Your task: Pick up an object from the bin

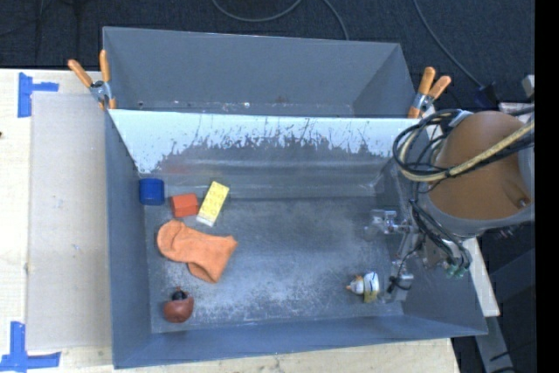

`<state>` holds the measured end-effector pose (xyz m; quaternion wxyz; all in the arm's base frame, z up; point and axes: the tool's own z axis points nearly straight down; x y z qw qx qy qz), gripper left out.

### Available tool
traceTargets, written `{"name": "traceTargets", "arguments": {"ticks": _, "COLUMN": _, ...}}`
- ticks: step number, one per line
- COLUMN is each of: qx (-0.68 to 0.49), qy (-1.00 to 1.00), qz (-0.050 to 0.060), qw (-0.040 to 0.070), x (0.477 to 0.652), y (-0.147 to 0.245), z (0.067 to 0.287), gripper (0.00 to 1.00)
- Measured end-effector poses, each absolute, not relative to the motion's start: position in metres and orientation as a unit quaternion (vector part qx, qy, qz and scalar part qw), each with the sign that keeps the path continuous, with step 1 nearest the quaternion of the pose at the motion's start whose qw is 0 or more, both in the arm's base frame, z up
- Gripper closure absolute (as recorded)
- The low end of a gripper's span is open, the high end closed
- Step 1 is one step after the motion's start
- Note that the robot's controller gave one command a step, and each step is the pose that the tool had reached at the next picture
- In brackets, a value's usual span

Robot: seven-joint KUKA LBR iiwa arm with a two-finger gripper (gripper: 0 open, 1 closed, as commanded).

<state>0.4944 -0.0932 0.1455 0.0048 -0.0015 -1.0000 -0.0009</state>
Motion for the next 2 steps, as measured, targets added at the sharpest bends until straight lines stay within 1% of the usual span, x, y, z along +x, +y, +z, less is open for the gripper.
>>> {"name": "traceTargets", "arguments": {"ticks": 1, "qx": 0.000, "qy": -1.000, "qz": 0.000, "qw": 0.001, "x": 0.496, "y": -0.093, "z": 0.150, "gripper": 0.00}}
{"name": "traceTargets", "arguments": {"ticks": 2, "qx": -0.032, "qy": -0.999, "qz": -0.001, "qw": 0.003, "x": 0.479, "y": -0.092, "z": 0.071, "gripper": 0.00}}
